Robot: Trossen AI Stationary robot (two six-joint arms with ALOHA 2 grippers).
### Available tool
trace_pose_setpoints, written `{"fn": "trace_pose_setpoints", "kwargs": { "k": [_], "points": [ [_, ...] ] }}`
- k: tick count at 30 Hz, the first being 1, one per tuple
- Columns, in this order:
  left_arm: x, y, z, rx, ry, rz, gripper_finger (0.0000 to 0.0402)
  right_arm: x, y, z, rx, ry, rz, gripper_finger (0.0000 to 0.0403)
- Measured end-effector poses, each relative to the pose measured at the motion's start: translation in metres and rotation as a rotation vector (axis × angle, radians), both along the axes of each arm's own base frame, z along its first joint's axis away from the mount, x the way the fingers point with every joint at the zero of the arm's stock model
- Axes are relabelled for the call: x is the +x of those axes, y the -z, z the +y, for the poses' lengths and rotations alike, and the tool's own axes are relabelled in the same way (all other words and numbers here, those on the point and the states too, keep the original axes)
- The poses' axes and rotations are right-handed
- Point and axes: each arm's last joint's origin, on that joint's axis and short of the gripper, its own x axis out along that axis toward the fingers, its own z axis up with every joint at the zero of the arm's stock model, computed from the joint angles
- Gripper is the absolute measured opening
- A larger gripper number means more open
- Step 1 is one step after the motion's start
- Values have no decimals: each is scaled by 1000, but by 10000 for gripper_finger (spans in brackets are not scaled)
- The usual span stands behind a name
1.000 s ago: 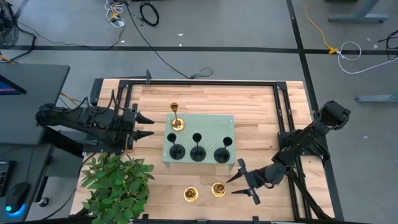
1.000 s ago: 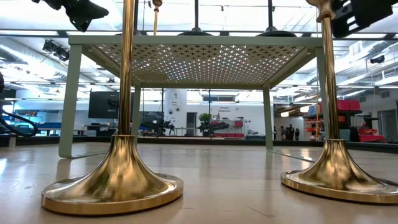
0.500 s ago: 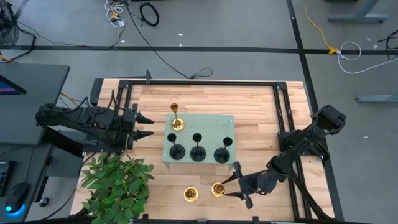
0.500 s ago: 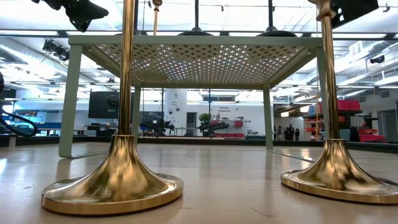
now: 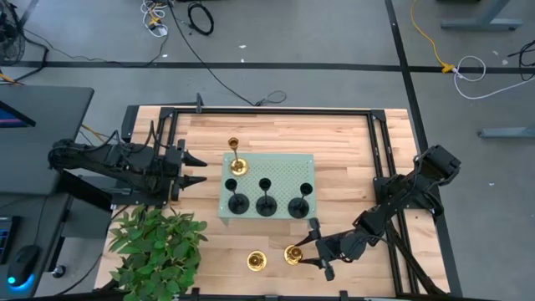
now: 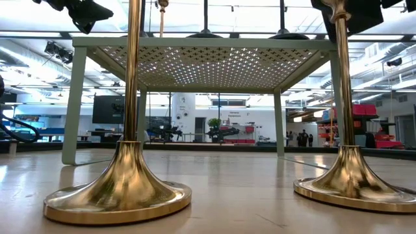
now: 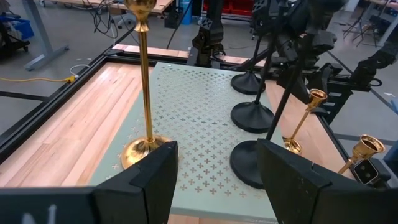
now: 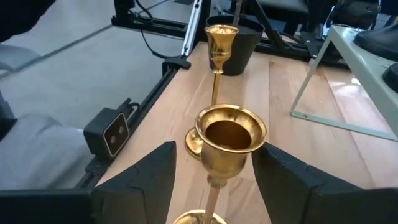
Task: Pick & Place candle stick holders
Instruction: Put the bottom right golden candle holder aligned with the black candle holder on the shelf
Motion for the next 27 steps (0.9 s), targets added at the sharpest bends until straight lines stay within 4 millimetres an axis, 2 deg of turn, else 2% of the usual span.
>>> {"fn": "trace_pose_setpoints", "kwargs": {
  "k": [17,27],
  "points": [
    [0,0,0,0,0,0,218,2,-1,-3,17,16,-1,204],
    [0,0,0,0,0,0,218,2,-1,-2,33,-20,8,129]
  ]
}}
